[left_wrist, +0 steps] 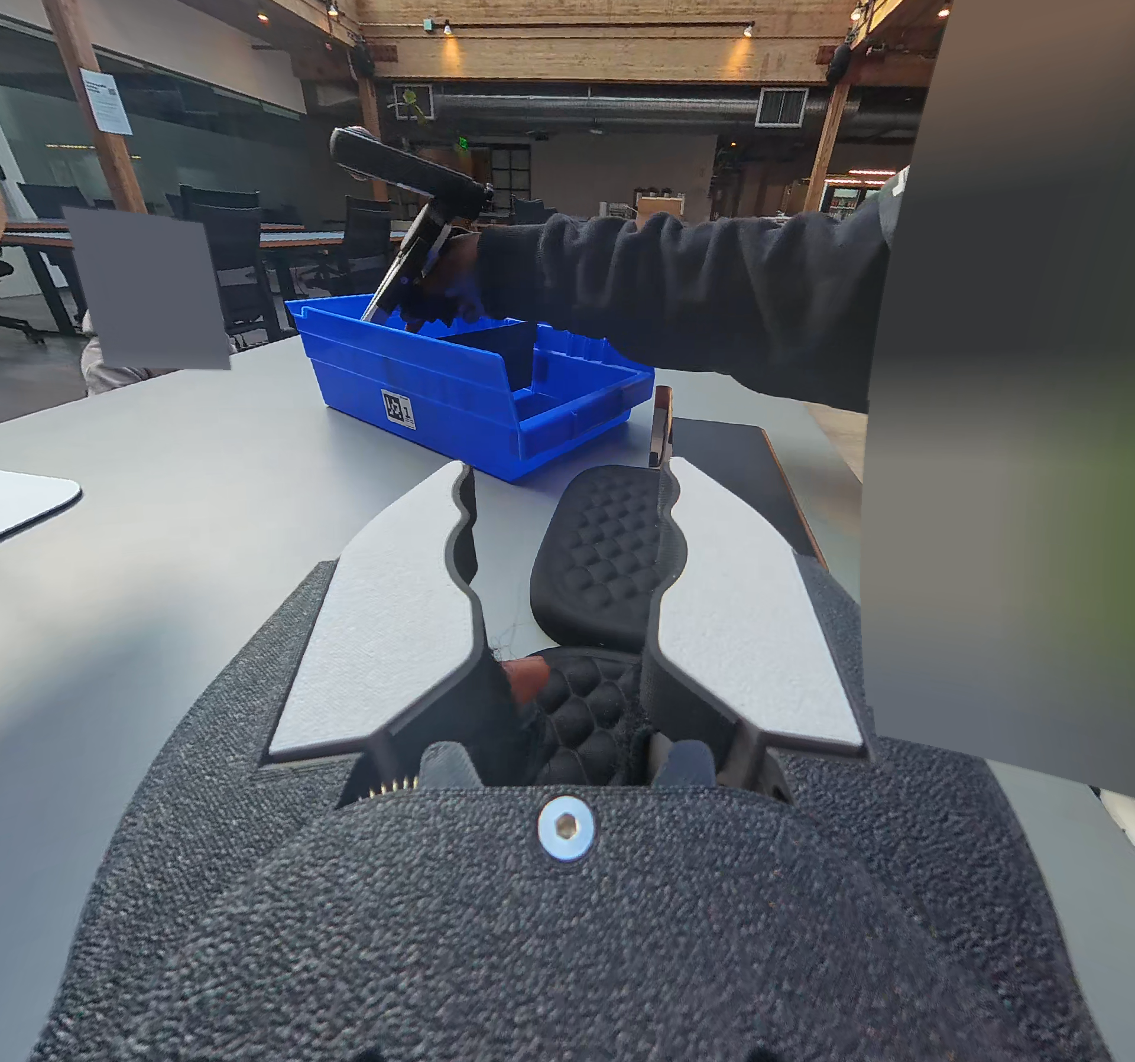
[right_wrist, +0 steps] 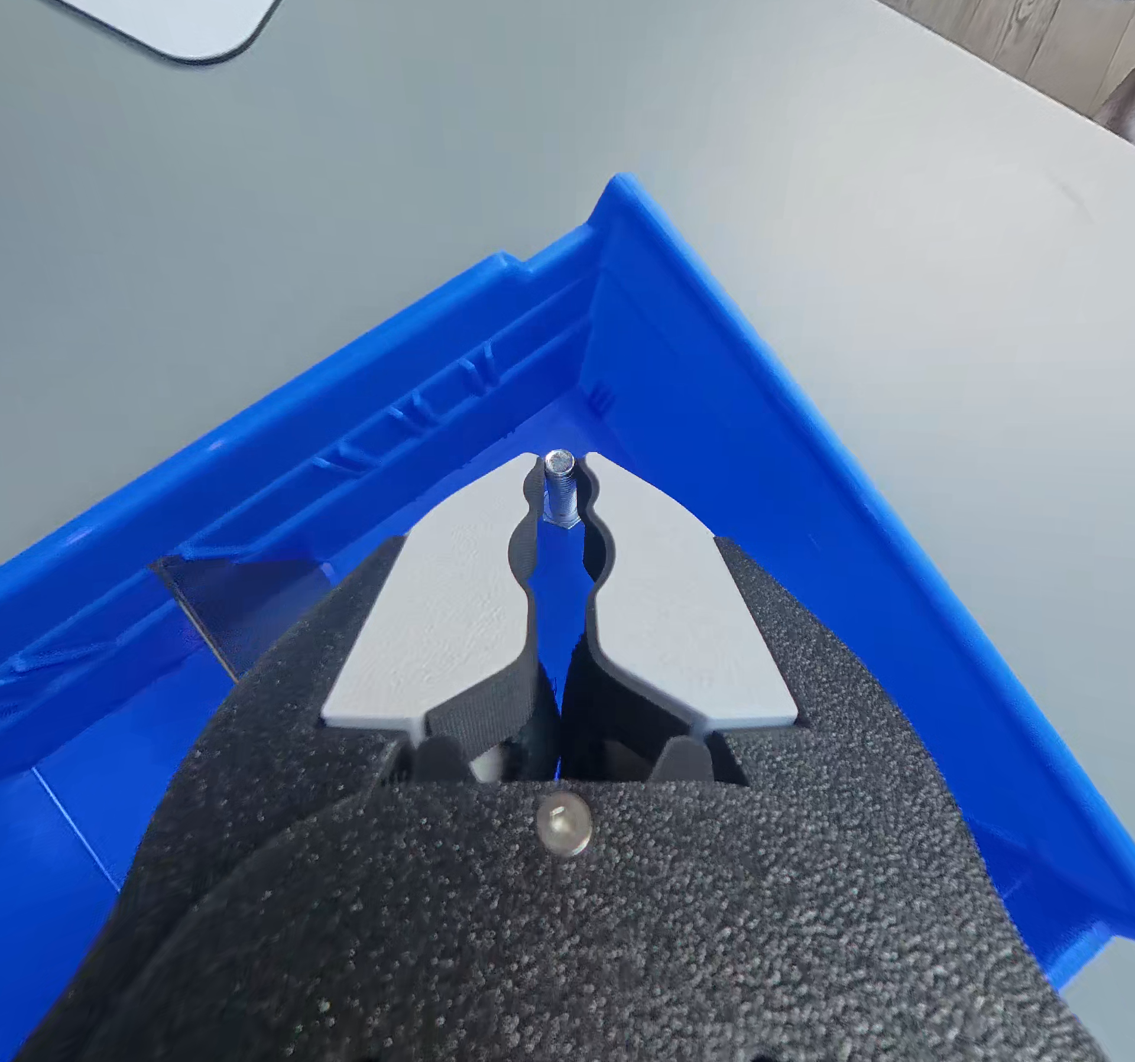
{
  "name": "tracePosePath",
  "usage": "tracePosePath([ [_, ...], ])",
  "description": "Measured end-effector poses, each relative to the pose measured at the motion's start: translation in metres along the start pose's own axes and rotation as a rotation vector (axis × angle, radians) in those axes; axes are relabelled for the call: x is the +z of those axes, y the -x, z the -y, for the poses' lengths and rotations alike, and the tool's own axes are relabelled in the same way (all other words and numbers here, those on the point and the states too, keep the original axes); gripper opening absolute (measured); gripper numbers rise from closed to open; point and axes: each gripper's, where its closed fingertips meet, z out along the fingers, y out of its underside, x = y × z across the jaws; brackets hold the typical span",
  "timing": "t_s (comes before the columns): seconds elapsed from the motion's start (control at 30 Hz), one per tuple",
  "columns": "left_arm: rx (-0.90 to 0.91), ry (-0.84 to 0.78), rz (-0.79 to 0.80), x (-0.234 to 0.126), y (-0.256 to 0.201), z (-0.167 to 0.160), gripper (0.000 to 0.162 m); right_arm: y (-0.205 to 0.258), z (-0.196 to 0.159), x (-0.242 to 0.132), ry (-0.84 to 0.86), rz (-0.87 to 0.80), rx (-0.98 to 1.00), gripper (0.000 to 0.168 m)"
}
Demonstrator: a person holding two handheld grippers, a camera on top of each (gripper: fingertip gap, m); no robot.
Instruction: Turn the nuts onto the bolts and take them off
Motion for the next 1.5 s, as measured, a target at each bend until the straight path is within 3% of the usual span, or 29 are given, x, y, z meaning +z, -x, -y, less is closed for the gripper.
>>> tracePosePath([
  [0.67,0.014,0.015,-0.001,0.002,-0.001,-0.002,0.055,-0.005,-0.016,0.023,0.039,0.034,0.023,0.010],
  [0.9,0.013,0.016,0.001,0.002,-0.001,-0.002,0.055,-0.003,-0.005,0.010,-0.007,0.031,0.054,0.033],
  [1.03,0.012,0.017,0.005,0.002,0.000,-0.002,0.055,-0.002,0.011,-0.006,-0.110,0.009,0.100,0.045],
  [1.37,-0.018,0.010,0.075,-0.005,0.011,0.005,0.051,0.001,0.044,-0.047,-0.412,-0.081,0.309,0.050],
  [1.5,-0.002,0.058,0.169,-0.027,0.024,0.036,0.057,0.031,0.048,-0.083,-0.552,-0.075,0.321,0.054],
])
